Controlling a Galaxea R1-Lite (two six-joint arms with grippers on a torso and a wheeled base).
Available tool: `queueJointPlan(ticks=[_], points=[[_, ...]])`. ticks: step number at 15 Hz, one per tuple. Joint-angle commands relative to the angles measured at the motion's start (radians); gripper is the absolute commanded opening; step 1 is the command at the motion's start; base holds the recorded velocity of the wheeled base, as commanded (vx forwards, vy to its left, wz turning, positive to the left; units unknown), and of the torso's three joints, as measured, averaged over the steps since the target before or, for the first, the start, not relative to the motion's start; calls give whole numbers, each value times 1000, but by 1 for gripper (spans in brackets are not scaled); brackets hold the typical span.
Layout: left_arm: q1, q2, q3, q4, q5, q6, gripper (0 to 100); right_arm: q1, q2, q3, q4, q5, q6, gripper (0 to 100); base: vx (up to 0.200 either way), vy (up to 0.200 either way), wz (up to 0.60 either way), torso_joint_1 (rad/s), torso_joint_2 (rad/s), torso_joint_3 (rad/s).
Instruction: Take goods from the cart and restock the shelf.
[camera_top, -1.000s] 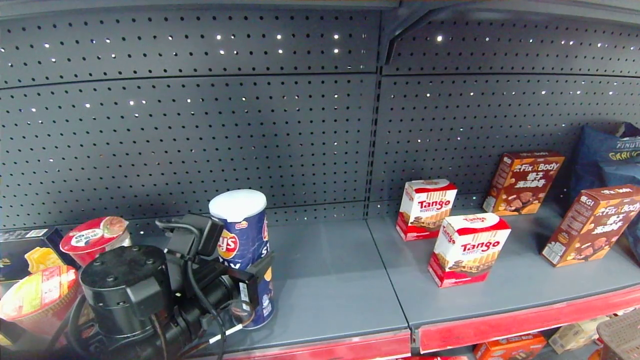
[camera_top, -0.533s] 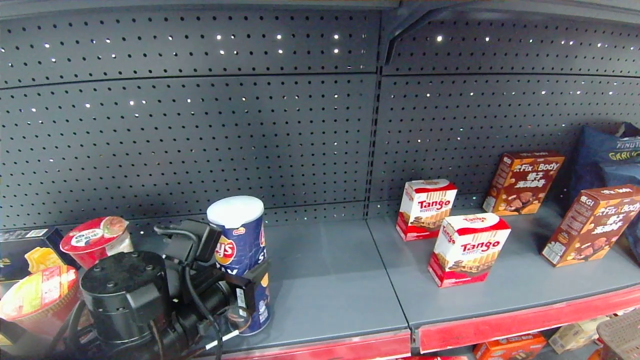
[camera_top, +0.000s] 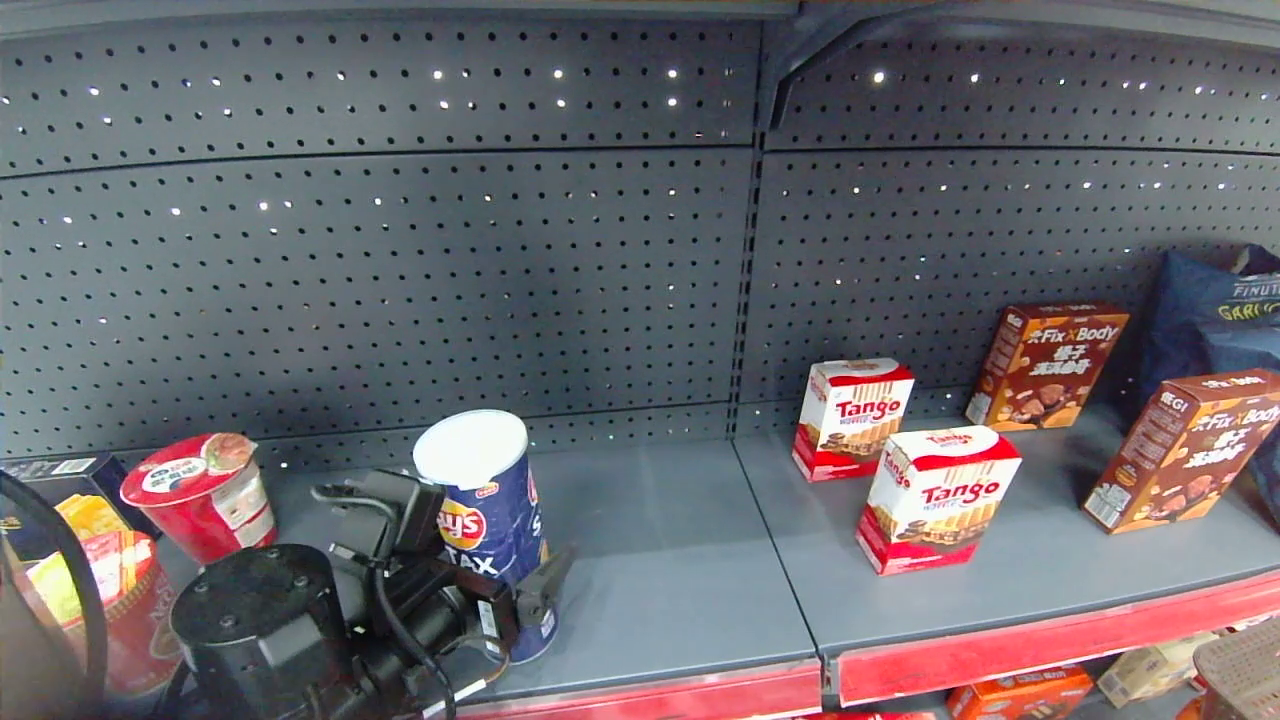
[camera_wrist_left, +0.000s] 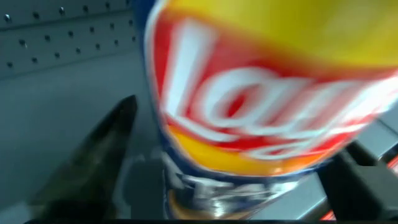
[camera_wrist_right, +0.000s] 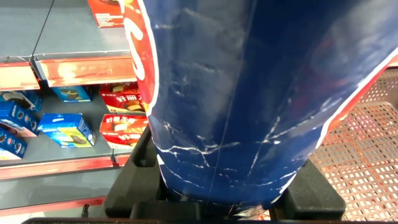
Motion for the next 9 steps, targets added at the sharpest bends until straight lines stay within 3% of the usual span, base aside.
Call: queueJointPlan(ticks=[1,9], points=[[1,19,6,-1,0,-1,100,0,4,2,1,0,0,0,0,0,0,0,0,0],[-4,-88,52,-1,-5,1,100,0,1,1,-1,0,0,0,0,0,0,0,0,0]])
